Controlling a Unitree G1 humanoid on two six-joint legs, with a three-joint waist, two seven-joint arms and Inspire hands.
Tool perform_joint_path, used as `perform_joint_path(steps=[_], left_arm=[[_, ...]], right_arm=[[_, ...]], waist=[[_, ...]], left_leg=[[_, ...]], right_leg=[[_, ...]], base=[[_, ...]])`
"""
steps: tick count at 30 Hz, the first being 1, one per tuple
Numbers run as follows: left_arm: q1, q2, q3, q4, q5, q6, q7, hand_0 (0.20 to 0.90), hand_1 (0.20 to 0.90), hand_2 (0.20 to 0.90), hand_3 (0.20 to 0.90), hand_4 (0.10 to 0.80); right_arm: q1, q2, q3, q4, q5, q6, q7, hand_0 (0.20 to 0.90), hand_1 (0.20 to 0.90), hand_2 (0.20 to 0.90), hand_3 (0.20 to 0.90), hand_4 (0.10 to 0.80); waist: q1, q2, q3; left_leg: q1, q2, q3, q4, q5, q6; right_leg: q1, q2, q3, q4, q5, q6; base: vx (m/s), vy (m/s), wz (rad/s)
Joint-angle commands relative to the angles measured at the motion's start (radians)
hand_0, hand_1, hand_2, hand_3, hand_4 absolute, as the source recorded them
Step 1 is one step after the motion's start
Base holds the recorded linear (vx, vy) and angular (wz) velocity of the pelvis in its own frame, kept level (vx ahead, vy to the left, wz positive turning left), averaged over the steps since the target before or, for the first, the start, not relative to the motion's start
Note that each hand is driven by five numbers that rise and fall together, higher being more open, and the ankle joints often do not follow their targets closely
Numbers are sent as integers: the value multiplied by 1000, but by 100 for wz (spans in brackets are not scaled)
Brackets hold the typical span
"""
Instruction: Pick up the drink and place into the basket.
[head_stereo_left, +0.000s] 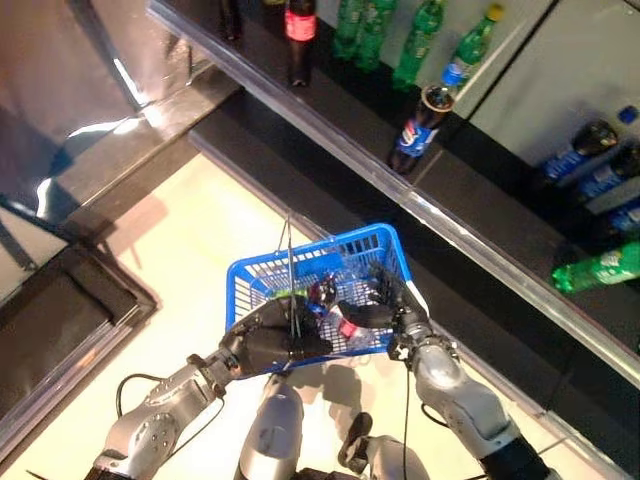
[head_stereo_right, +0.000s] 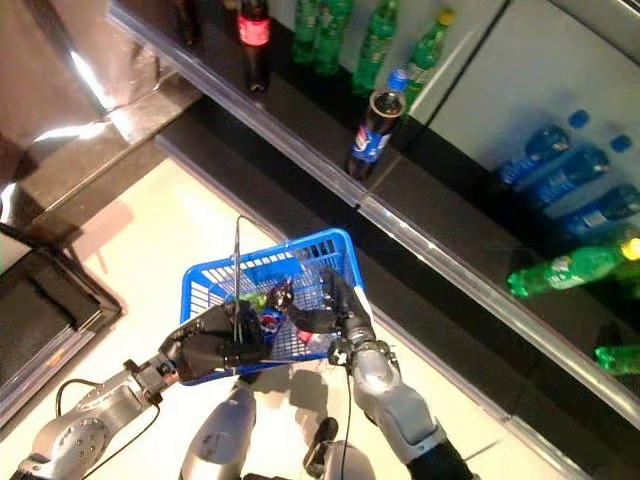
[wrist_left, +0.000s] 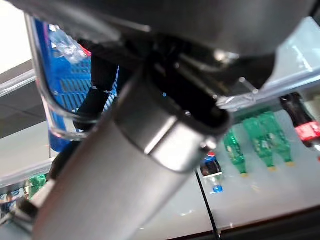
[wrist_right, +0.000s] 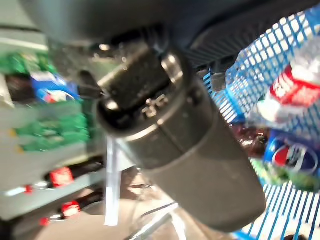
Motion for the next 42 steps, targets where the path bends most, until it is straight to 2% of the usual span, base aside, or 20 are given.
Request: perform_joint_path(steps=[1,5,11,13,15,17,21,26,28,29,32,35,37,38,39,40,42], left_arm=[[-53,-110,178,-216,-152,-376,-214,300,300,300,200,100],[-11,-115,188,-152,-145,-407,-191,300,300,300,200,100],[44,-144,203,-36,-77,-474,-81,300,300,300,200,100],[56,-153,205,2,-45,-499,-46,300,300,300,200,100],[71,-171,209,90,-14,-526,10,300,300,300,200,100],[77,-183,213,157,19,-552,34,300,300,300,200,100],[65,-210,206,304,63,-586,104,300,300,300,200,100],[42,-236,200,487,139,-598,259,300,300,300,200,100],[20,-267,206,620,171,-604,296,300,300,300,200,100],[18,-269,206,627,168,-593,311,300,300,300,200,100],[-29,-334,215,857,173,-582,345,300,300,300,200,100],[-58,-362,208,966,235,-546,404,300,300,300,200,100],[-79,-379,193,1110,297,-569,398,300,300,300,200,100],[-83,-382,190,1124,307,-568,398,300,300,300,200,100],[-99,-391,161,1190,340,-555,404,300,300,300,200,100],[-106,-394,149,1220,338,-560,375,300,300,300,200,100],[-111,-396,139,1236,348,-570,359,300,300,300,200,100]], right_arm=[[118,-191,-118,-11,-99,-78,38,900,900,900,900,800],[165,-214,-172,-41,-97,-117,107,900,900,900,900,800],[217,-219,-245,-81,-78,-264,240,900,900,900,900,800],[228,-225,-257,-102,-29,-302,296,900,900,900,900,800],[238,-220,-267,-108,127,-378,451,900,900,900,900,800],[239,-200,-263,-84,214,-408,525,900,900,900,900,800],[237,-160,-243,-2,253,-402,569,900,900,900,900,800],[263,-125,-201,158,189,-379,563,900,900,900,900,800],[254,-79,-171,284,181,-390,547,900,900,900,900,800],[253,-75,-168,291,182,-381,535,900,900,900,900,800],[226,10,-139,555,165,-412,485,900,900,900,900,800],[194,63,-130,724,178,-394,421,900,900,900,900,800],[162,114,-148,985,92,-477,383,900,900,900,900,800],[155,120,-149,1008,74,-480,374,900,900,900,900,800],[131,142,-148,1174,5,-458,326,900,900,900,900,800],[118,147,-155,1259,-34,-460,303,900,900,900,900,800],[108,145,-154,1312,-75,-459,283,900,900,900,900,800]], waist=[[-53,45,-285],[-82,49,-318],[-120,55,-369],[-128,56,-378],[-138,56,-393],[-141,54,-400],[-151,53,-412],[-167,52,-421],[-172,53,-424],[-172,53,-424],[-177,58,-422],[-179,63,-418],[-177,69,-417],[-176,70,-416],[-171,78,-414],[-169,82,-412],[-166,85,-408]], left_leg=[[124,37,67,-85,-23,16],[150,55,106,-127,-12,11],[186,82,169,-186,1,-1],[189,86,181,-196,2,-2],[191,92,203,-201,2,-5],[190,94,212,-201,1,-7],[188,98,229,-201,2,-11],[184,102,248,-201,1,-16],[183,102,252,-201,-2,-19],[183,102,253,-201,-2,-20],[176,101,251,-201,-6,-25],[173,101,249,-201,-8,-27],[172,102,248,-201,-11,-27],[172,101,248,-201,-12,-27],[172,100,242,-201,-13,-23],[173,99,240,-201,-15,-23],[176,100,239,-201,-17,-22]], right_leg=[[2,8,13,-37,94,-12],[16,9,32,-78,109,-5],[32,13,60,-145,135,2],[32,14,65,-157,140,3],[34,14,66,-173,146,5],[34,14,63,-178,150,6],[30,14,60,-186,158,6],[28,13,60,-199,168,7],[29,11,52,-205,172,8],[30,10,51,-206,172,8],[38,5,36,-226,183,11],[42,3,28,-237,188,10],[43,1,22,-240,185,9],[44,1,22,-240,184,8],[44,2,23,-238,180,7],[45,2,24,-238,179,6],[48,3,23,-239,177,5]], base=[[-5,37,-21],[-9,22,-24],[-22,2,-25],[-43,-15,-11],[-57,-28,-12],[-55,-27,-12],[-48,-21,-2],[-48,-24,-4],[-36,-18,-11],[-27,-12,-7],[-44,-6,-7],[-48,4,-6],[-38,10,2],[-49,23,0],[-38,26,0],[-34,23,0],[0,0,0]])
